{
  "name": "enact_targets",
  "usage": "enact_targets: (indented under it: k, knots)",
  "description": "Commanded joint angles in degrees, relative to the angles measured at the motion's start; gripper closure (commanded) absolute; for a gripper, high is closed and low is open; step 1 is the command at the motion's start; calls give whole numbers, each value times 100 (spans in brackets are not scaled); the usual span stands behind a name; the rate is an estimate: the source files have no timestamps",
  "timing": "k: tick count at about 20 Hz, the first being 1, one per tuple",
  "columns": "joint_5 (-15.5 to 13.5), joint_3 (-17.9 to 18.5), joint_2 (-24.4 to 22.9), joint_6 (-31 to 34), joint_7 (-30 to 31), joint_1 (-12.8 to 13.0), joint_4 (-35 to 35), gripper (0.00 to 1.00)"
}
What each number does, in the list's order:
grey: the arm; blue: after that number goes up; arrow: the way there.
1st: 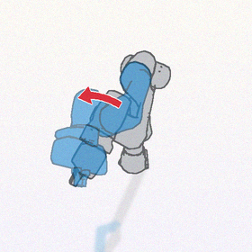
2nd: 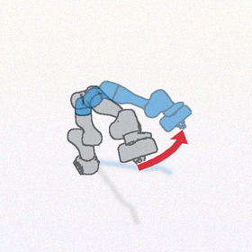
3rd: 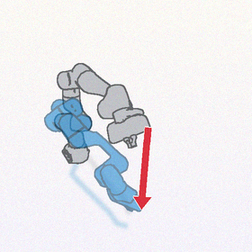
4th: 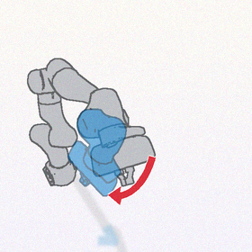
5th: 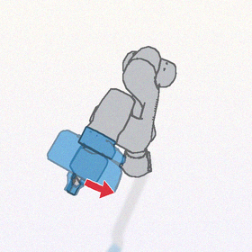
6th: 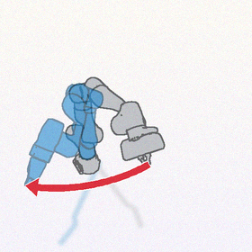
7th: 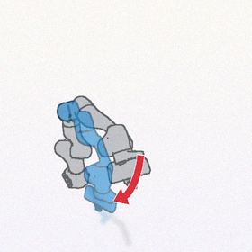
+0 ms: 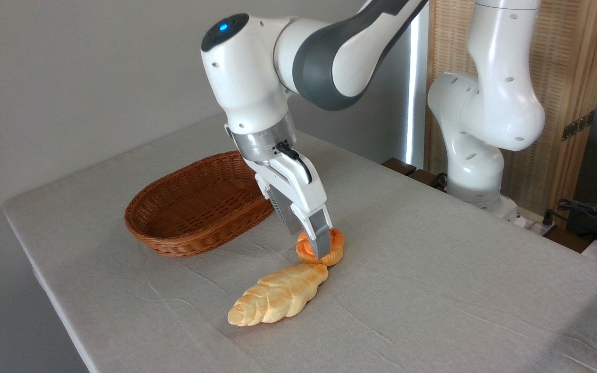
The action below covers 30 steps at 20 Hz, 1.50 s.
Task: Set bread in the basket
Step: 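Move the gripper over the round orange bun and lower onto it, then close the gripper on the orange bun and lift it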
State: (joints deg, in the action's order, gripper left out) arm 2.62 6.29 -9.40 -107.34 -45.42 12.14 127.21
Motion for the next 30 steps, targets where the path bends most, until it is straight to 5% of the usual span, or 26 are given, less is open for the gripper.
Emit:
enact_targets:
  k: [1, 6, 8, 9, 10, 23, 30]
  knots:
    - [98, 48, -106, -85, -143, 43, 243, 0]
    - [107, 39, -35, -94, -143, 61, 234, 0]
    - [107, 39, -27, -94, -213, 61, 234, 26]
    - [107, 48, -9, -94, -257, 61, 234, 49]
    - [107, 48, 34, -85, -283, 61, 225, 55]
    - [98, -5, 9, 28, -292, 61, 138, 50]
    - [-253, -374, -53, 1250, -266, 105, -758, 49]
